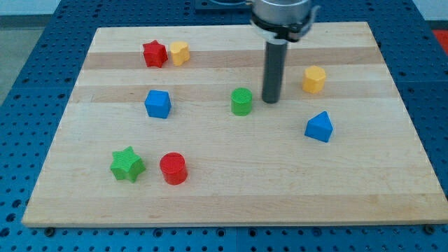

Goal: Push the yellow hexagon towards left

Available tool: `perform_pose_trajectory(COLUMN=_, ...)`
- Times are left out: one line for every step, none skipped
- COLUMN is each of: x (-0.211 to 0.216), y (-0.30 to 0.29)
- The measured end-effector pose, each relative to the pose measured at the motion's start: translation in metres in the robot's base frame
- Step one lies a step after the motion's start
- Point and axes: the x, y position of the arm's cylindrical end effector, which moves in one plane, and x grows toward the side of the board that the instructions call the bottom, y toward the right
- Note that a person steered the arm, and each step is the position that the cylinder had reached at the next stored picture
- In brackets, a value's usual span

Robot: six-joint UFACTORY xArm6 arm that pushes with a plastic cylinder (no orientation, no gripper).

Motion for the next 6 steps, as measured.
perform_pose_trajectory(x=0.0, y=0.056)
perform_pose_trajectory(x=-0.004, y=0.087)
perform_pose_trajectory(x=-0.028, y=0.086)
perform_pose_trajectory(x=-0.057, y=0.084)
perform_pose_trajectory(x=-0.083, y=0.079)
perform_pose_trajectory(x=-0.093, y=0.054)
